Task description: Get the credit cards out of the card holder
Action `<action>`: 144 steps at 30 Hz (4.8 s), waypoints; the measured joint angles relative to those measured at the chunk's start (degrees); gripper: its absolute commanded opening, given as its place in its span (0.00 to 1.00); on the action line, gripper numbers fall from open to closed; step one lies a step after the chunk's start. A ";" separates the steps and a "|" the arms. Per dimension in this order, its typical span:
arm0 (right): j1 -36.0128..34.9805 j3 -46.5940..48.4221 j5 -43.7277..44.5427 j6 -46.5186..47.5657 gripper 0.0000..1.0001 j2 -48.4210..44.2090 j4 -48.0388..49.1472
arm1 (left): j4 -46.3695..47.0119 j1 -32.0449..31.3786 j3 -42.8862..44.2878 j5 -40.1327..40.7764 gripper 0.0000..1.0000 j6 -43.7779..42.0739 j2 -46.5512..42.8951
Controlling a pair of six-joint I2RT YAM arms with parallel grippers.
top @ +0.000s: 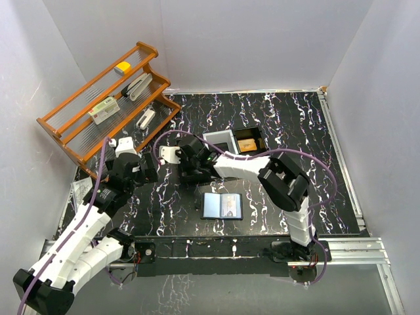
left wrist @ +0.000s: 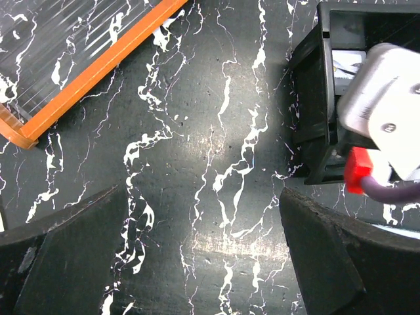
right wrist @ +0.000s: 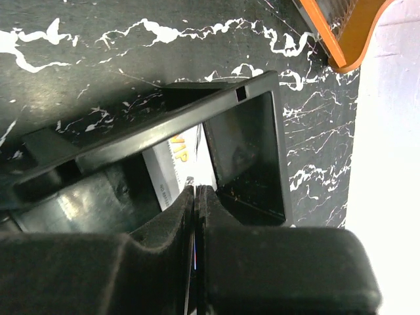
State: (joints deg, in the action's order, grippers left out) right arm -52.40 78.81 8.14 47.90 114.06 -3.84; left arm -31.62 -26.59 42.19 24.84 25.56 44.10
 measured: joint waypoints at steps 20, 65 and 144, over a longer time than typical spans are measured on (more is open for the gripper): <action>0.04 2.54 1.29 2.97 0.23 7.32 4.59 | 0.00 0.00 -0.02 2.43 0.99 0.44 -2.82; 1.55 -15.63 10.45 -30.14 0.92 -27.54 18.51 | 1.20 0.00 -1.07 1.25 0.99 -0.81 -2.10; 12.70 -57.48 -18.64 -99.12 0.29 -47.95 1.97 | 58.40 -25.27 -14.56 -37.33 0.28 26.18 42.47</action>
State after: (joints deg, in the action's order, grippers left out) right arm -39.70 21.32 -10.50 -51.22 66.11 -1.87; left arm 26.79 -51.86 27.64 -12.49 51.75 86.56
